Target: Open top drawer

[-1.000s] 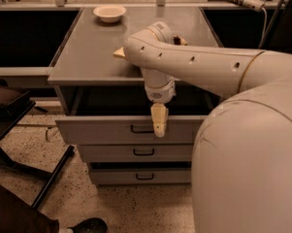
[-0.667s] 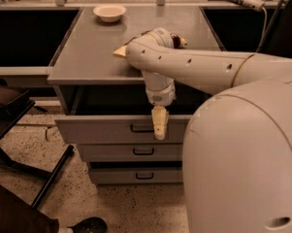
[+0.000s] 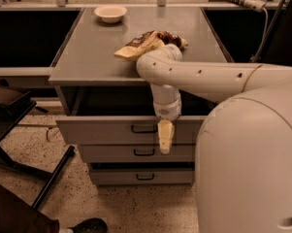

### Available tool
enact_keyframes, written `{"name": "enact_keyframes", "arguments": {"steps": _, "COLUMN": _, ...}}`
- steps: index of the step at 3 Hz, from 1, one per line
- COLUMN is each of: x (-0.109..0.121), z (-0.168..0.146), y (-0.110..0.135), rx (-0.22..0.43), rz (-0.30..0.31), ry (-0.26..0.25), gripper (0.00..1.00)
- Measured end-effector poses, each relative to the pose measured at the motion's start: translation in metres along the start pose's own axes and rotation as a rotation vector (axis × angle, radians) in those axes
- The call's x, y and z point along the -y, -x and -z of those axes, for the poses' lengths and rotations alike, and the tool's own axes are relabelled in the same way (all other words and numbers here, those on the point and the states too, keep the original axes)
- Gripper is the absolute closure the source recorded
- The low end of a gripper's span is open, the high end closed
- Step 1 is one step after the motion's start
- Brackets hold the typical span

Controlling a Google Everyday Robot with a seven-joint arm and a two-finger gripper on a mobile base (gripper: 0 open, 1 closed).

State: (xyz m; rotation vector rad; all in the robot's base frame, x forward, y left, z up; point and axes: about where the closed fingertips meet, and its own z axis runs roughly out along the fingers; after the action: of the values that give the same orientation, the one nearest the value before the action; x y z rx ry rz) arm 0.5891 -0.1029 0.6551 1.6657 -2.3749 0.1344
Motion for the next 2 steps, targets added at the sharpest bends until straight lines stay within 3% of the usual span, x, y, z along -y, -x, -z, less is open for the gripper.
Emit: {"name": "enact_keyframes", "arguments": {"steps": 2, "x": -0.032, "z": -0.018, "y": -0.022, "rx": 0.046, "rz": -0.065, "ry": 0.066, "gripper": 0.00}}
